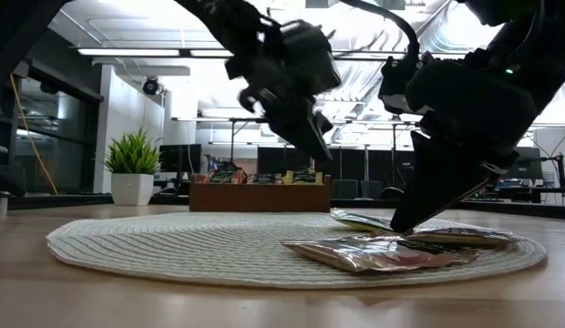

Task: Pick & Place Tea
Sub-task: Put the yellow tea bag into the right section of the wooden organizer

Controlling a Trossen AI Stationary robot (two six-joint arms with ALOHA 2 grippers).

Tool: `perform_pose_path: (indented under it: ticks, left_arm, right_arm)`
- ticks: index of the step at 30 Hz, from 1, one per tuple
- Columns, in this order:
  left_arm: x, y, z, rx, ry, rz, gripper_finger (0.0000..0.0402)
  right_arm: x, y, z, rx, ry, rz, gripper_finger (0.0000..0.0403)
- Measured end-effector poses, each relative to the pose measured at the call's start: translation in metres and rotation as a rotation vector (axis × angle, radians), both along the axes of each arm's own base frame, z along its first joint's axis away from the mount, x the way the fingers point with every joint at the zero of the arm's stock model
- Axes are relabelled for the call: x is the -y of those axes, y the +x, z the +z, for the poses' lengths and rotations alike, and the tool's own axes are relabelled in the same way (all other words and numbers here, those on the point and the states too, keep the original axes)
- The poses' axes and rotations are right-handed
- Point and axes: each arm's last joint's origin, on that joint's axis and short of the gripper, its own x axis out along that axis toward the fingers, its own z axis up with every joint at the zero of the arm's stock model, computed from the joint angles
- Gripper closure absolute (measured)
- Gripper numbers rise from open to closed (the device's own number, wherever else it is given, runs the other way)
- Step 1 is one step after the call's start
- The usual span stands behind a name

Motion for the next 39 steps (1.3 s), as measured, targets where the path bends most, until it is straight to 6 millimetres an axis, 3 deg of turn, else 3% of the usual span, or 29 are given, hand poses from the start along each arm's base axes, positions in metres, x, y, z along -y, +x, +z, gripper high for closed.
perform_pose_path:
  ticks: [4,8,19,22,30,39]
  left_arm:
    - [0.0,0.001,-0.02,-0.1,-0.082,0.058,0.0387]
    - [0.002,0.005,-0.024,-0.103,-0.185,0.031,0.0367]
    - [0.004,0.005,-0.023,-0.121,-0.309,0.03,0.0217]
    - [0.005,0.012,-0.037,-0.142,-0.376,0.043,0.0193]
    - [0.005,0.014,-0.051,-0.255,-0.463,0.168,0.0181]
    - [0.004,0.017,-0.048,-0.29,-0.541,0.278,0.0181]
  right_arm:
    - [0.0,0.0,0.0,-0.001,0.002,0.001,0.0403]
    - [0.0,0.0,0.0,-0.003,0.006,0.004,0.0403]
    - [-0.001,0.0,0.0,-0.001,0.01,0.01,0.0403]
    - [-0.001,0.0,0.0,-0.001,0.009,0.012,0.0403]
    - [-0.001,0.0,0.0,0.001,0.009,0.015,0.0403]
    - [-0.001,0.001,0.0,0.006,0.007,0.014,0.0403]
